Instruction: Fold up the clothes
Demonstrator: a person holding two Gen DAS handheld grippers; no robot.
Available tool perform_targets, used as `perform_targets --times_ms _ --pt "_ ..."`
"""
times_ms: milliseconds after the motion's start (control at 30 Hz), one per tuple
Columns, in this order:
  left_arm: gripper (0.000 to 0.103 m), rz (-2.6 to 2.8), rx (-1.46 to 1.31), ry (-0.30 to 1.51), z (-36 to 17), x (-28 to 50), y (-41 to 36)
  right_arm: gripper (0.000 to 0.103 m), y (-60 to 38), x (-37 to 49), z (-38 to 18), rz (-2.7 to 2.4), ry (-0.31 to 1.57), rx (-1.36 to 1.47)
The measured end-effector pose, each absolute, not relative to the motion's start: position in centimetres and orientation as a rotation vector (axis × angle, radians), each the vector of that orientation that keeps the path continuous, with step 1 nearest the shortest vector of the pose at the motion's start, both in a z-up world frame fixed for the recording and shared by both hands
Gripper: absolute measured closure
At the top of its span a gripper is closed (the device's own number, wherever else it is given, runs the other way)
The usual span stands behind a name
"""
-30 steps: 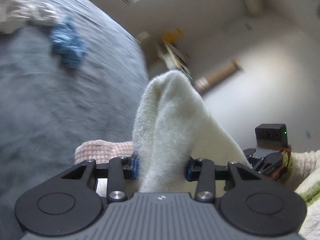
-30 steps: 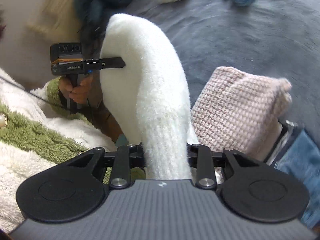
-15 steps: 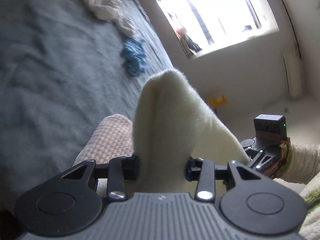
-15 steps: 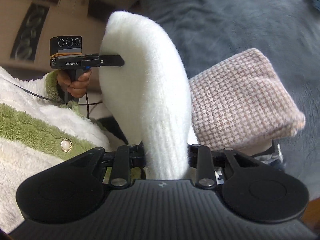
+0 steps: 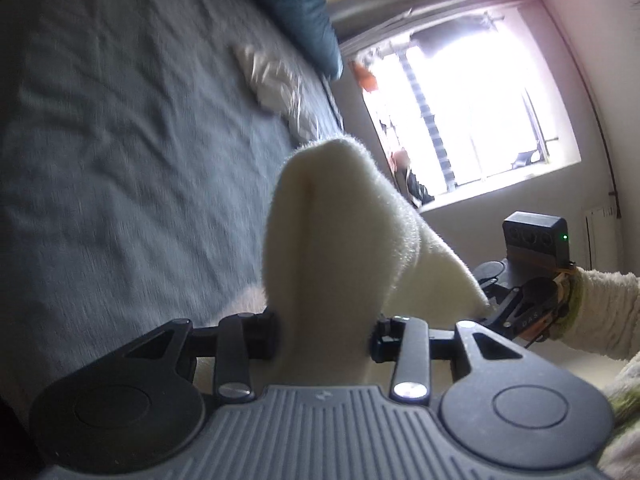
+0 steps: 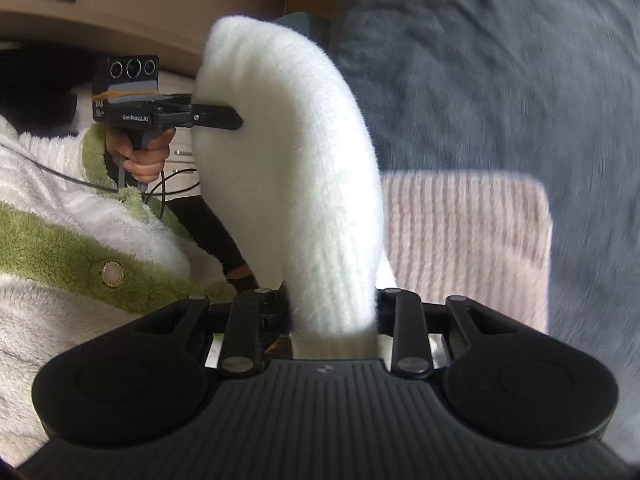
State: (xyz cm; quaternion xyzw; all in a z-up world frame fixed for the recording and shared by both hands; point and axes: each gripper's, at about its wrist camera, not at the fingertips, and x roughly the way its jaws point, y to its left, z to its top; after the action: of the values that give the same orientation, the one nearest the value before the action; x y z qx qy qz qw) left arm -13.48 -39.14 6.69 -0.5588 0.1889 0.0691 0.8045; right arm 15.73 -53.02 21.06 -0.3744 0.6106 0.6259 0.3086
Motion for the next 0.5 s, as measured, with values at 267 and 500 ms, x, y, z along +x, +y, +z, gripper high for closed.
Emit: perform_targets --times_ms 267,500 --pt "0.063 0.208 -1.007 0.322 8.8 -11.1 -32.6 0.076 -44.6 18.1 20.0 1.763 1.349 -1.071" --pt "0.064 0.215 -0.969 0.318 4.3 -8.8 -27.9 0.076 -39.5 21.5 14.4 1.796 1.308 -1.028"
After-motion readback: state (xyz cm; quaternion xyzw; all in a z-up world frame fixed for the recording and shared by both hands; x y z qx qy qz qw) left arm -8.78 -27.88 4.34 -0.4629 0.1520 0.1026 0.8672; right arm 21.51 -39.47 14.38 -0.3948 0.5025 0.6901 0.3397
